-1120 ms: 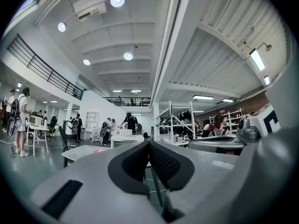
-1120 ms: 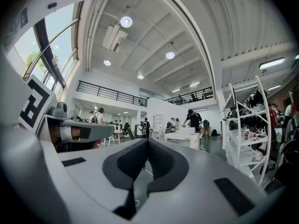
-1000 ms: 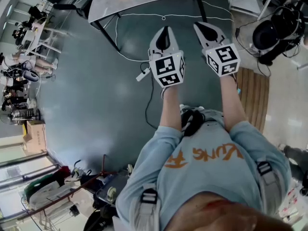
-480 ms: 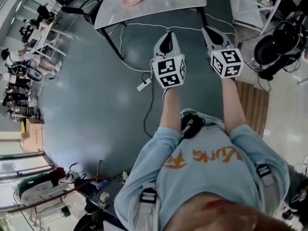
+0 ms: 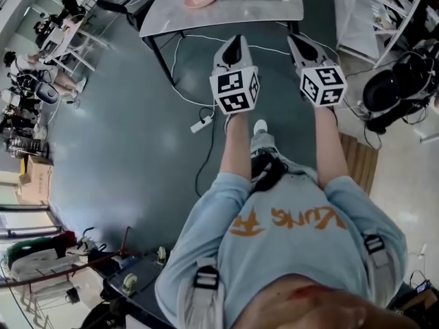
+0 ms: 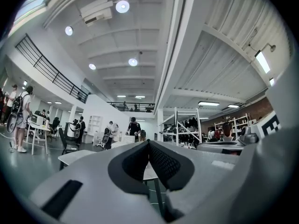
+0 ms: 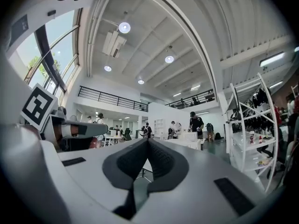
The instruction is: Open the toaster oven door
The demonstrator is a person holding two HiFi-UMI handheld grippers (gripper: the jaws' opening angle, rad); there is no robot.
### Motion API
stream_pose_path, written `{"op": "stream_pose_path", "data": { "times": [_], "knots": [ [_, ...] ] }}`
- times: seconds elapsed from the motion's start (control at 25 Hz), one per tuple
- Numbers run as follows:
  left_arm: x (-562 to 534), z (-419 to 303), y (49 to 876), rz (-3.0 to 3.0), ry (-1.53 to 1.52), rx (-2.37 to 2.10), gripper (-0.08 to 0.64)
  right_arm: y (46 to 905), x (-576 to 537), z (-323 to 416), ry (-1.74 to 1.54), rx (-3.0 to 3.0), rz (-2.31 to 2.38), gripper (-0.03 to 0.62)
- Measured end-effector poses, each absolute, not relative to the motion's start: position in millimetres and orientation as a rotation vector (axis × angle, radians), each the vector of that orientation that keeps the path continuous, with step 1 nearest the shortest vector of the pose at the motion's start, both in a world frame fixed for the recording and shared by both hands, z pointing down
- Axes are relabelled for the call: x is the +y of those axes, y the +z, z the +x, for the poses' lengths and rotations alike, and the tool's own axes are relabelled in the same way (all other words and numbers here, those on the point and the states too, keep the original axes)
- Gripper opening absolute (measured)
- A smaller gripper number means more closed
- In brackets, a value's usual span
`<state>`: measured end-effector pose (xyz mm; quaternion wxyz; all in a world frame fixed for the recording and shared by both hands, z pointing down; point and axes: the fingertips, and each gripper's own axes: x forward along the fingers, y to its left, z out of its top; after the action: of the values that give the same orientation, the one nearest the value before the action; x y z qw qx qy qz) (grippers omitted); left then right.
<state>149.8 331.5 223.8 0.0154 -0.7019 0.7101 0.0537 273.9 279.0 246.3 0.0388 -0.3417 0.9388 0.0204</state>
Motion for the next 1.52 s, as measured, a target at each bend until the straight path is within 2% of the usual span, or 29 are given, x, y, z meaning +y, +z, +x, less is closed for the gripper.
{"op": "stream_pose_path", "data": {
  "times": [0.36, 0.84, 1.16, 1.28, 1.52],
  "knots": [
    [250, 80, 186, -2.09, 0.287, 2.156, 0.003, 199, 183, 241, 0.219, 2.784, -1.024, -0.002],
    [86, -11, 272, -2.146, 0.129, 2.197, 0.003, 279, 29, 122, 0.12, 2.834, -0.992, -0.002],
    [-78, -87, 386, -2.306, -0.118, 2.299, 0.003, 394, -118, 21, -0.256, 2.887, -1.01, -0.002],
    [-135, -99, 374, -2.363, -0.123, 2.29, 0.003, 379, -168, -2, -0.248, 2.925, -1.013, -0.002],
    [-216, -83, 337, -2.436, -0.05, 2.169, 0.003, 338, -244, 21, -0.121, 2.93, -1.137, -0.002]
  ]
}}
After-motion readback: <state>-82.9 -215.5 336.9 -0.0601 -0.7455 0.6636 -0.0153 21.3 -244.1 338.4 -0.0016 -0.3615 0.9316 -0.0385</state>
